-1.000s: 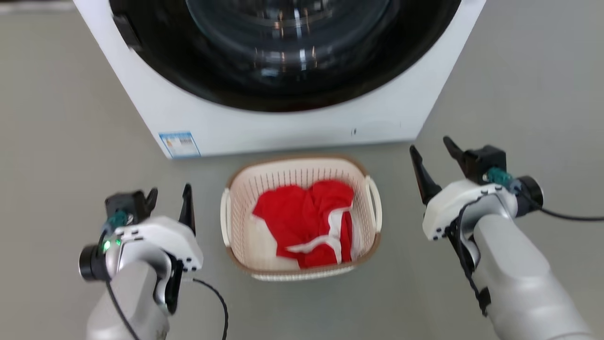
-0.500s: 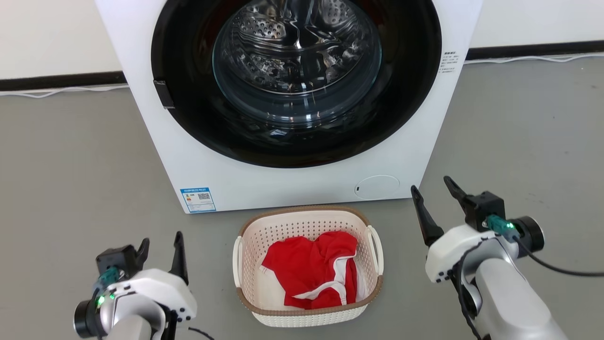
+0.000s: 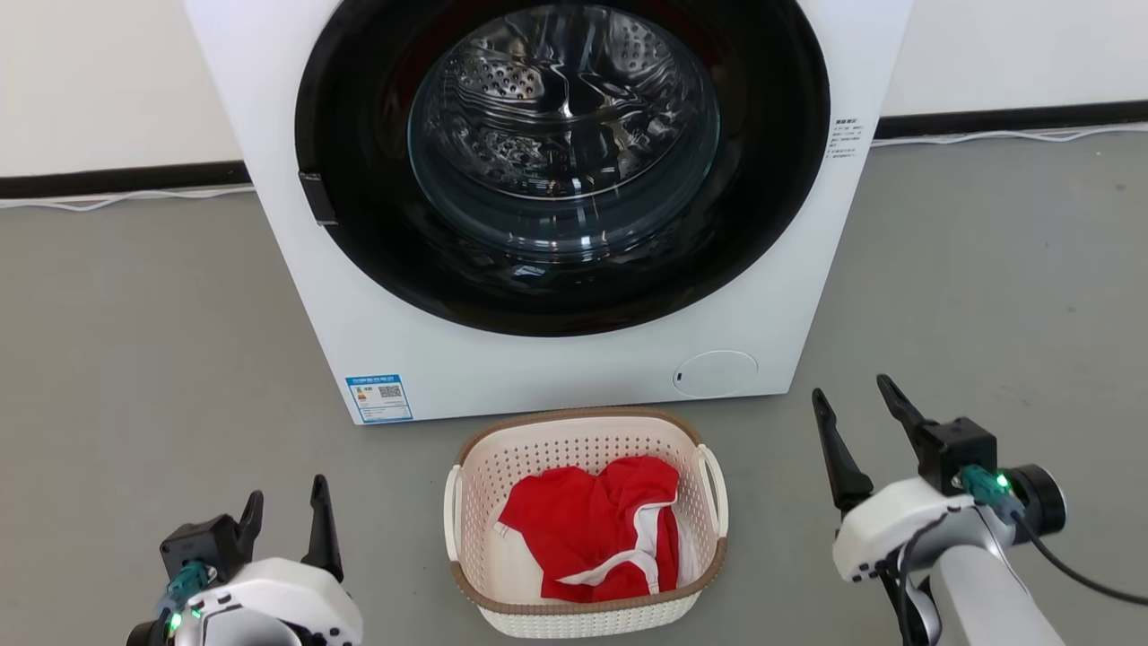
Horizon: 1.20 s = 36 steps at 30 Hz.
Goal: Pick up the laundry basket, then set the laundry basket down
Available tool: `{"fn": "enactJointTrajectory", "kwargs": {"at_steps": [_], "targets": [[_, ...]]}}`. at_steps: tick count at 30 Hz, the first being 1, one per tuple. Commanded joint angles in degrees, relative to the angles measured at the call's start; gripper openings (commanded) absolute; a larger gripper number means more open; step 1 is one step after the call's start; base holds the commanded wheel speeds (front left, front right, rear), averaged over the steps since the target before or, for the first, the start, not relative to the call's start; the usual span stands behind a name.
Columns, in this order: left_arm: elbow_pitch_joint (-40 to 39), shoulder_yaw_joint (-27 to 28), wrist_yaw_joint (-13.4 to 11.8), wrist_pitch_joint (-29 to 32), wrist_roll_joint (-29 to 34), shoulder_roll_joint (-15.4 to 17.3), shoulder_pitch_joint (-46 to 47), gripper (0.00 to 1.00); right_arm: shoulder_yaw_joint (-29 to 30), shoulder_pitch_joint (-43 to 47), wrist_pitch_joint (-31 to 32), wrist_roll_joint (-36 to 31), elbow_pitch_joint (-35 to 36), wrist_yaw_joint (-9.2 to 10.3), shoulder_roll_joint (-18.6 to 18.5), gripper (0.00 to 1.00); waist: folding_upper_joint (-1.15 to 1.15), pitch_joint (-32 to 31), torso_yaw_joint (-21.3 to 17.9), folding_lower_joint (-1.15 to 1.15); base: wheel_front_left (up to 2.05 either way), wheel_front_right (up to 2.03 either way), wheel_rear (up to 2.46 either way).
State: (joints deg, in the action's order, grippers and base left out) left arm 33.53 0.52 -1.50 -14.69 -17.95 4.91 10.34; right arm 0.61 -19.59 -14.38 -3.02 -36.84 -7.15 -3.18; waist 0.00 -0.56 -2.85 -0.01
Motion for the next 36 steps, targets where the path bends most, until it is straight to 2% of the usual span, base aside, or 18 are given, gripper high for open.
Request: {"fn": "enactJointTrajectory", "kwargs": {"at_steps": [1,9,10,16,20,25,36], "targets": [[-1.86,2.13,0.29,-0.30,0.74,0.58,0.44,1.00,-0.83,0.08,-0.62,-0.60,2.07,-0.34,0.30,1.00,0.00,-0.27,-0.02,0.01,0.00,0.00,0.00],[-5.52,4.30,0.06,-0.30,3.82,-0.24,-2.11,1.00,0.77,2.95,-0.62,-0.69,4.78,-0.34,0.30,1.00,0.00,-1.29,-0.10,0.01,0.00,0.00,0.00],[-4.33,2.59,-0.01,0.04,3.66,-1.04,-3.34,0.00,1.95,3.42,0.01,-0.24,3.18,0.00,0.11,0.00,0.00,-1.30,-0.11,0.01,0.00,0.00,0.00],[-2.59,2.99,0.18,0.78,2.48,-1.64,-4.40,0.00,2.61,4.89,0.88,1.30,1.19,0.06,0.33,0.00,0.00,-1.30,-0.04,0.01,0.00,0.00,0.00],[-3.13,3.18,0.47,1.58,-0.07,-1.66,-4.40,0.00,2.95,5.09,1.87,4.43,1.79,0.04,0.33,0.00,0.00,-1.36,0.05,0.13,0.00,0.00,0.00],[-3.94,3.13,0.83,2.27,-3.26,-1.67,-4.53,0.00,2.76,5.71,2.45,8.46,2.91,0.03,0.33,0.00,0.00,-1.18,0.17,0.01,0.00,0.00,0.00],[-5.59,3.25,1.62,3.94,-10.16,-1.71,-4.60,0.00,2.71,6.72,3.89,16.95,5.17,-0.01,0.33,0.00,0.00,-0.97,0.43,0.01,0.00,0.00,0.00]]}}
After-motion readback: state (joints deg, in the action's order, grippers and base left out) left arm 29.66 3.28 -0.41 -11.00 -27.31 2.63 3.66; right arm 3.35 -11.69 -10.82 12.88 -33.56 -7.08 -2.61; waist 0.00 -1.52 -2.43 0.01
